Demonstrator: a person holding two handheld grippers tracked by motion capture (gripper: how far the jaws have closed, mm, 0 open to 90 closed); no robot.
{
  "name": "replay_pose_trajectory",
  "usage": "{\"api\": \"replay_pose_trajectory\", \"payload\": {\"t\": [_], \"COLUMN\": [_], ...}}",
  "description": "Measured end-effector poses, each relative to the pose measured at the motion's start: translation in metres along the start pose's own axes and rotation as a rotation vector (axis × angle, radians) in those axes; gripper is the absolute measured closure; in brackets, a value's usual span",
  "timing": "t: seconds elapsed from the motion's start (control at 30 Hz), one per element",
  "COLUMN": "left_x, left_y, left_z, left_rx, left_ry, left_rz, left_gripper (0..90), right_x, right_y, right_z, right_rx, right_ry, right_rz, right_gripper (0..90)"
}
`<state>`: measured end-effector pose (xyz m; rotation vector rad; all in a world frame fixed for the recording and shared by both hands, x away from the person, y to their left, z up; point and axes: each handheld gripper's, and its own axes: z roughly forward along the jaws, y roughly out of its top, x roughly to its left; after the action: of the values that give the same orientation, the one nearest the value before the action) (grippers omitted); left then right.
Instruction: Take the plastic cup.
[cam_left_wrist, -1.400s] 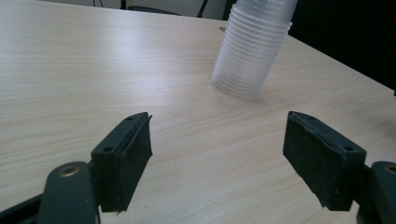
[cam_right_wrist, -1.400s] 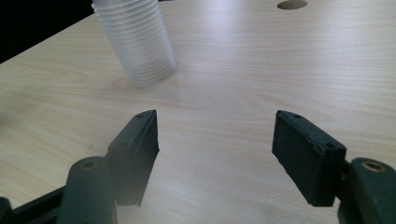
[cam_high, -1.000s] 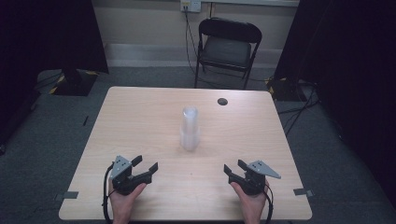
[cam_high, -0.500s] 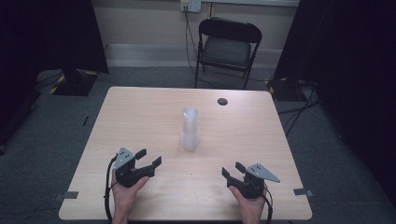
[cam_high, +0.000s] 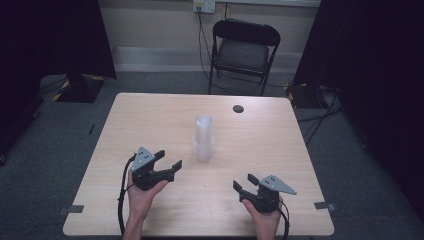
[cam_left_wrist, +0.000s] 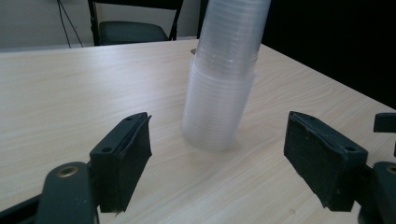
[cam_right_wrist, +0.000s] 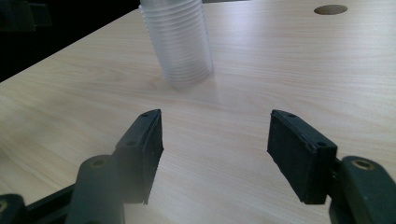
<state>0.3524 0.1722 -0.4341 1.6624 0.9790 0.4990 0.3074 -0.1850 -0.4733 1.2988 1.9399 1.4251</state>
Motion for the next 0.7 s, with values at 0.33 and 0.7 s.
{"api": "replay_pose_trajectory", "payload": {"t": [0.33,0.7], "left_x": [0.004,0.007], "left_y": [0.023,0.049], "left_z": [0.015,0.033], "left_rx": [0.017,0.009], "left_ry": [-0.011,-0.045], "left_rz": [0.011,0.005], "left_gripper": [21.4,21.3], "right_x": [0.005,0.007], "right_y": [0.0,0.0], "right_z": [0.003,0.004], "right_rx": [0.015,0.021], "right_ry": [0.013,0.006], "right_rz": [-0.021,-0.031], "right_gripper": [35.0,34.8]}}
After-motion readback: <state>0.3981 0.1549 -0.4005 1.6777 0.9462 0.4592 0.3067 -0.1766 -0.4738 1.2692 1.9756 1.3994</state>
